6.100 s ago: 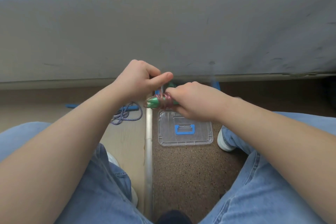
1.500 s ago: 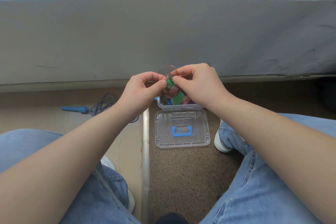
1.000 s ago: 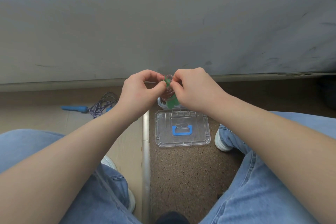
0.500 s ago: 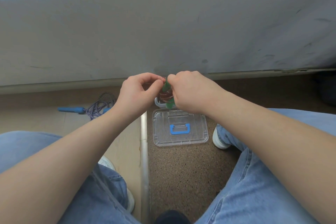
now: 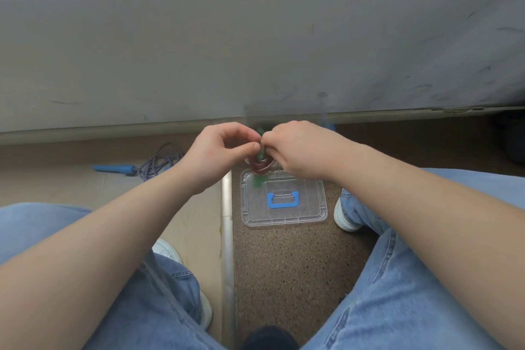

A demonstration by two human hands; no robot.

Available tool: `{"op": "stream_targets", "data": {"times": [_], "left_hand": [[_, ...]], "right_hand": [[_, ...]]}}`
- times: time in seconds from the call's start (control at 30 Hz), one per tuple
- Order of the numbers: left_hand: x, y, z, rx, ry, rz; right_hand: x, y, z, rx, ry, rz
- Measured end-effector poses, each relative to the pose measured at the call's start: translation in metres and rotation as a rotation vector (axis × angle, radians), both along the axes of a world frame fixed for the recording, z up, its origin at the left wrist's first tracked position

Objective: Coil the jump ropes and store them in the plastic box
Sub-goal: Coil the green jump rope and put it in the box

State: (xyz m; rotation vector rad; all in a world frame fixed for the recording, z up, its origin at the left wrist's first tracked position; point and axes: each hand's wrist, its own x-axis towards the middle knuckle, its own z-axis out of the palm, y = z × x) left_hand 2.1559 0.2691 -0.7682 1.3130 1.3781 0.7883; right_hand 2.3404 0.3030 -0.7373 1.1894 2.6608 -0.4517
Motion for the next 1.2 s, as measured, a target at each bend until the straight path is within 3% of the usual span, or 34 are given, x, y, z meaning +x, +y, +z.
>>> {"op": "stream_targets", "data": {"times": [0.13,0.2,0.3,0.4,0.57,0.7,0.83,1.03,1.2], "left_hand": [[-0.001,0.005,0.005,0.006,-0.138,-0.005],[0.000,0.007,0.006,0.044,-0.116,-0.016],[0.007,0.005,0.004,0.121,0.000,0.008],[0.009,0.008,0.002,0.156,0.095,0.088],[0.002,0.018,0.003,0.062,-0.020,0.205],[-0.002,0.020,0.001,-0.066,-0.199,0.291],[0.003,0.017,0.002,-0.127,-0.172,0.232],[0.008,0.011,0.009,-0.437,-0.224,0.119],[0.006,0.013,0.003,-0.329,-0.242,0.166]], "right_hand": [[0.002,0.004,-0.001,0.000,0.228,-0.150],[0.001,0.005,-0.002,-0.026,0.404,-0.292],[-0.002,0.000,0.002,-0.336,0.589,-0.421],[-0.003,-0.006,-0.003,-0.401,0.532,-0.369],[-0.004,-0.011,-0.009,-0.340,0.617,-0.421],[-0.004,-0.014,-0.007,-0.448,0.700,-0.446],[-0.004,-0.015,-0.007,-0.422,0.696,-0.471],[-0.004,-0.017,-0.016,-0.393,0.655,-0.424],[-0.008,-0.018,-0.009,-0.455,0.663,-0.386]]}}
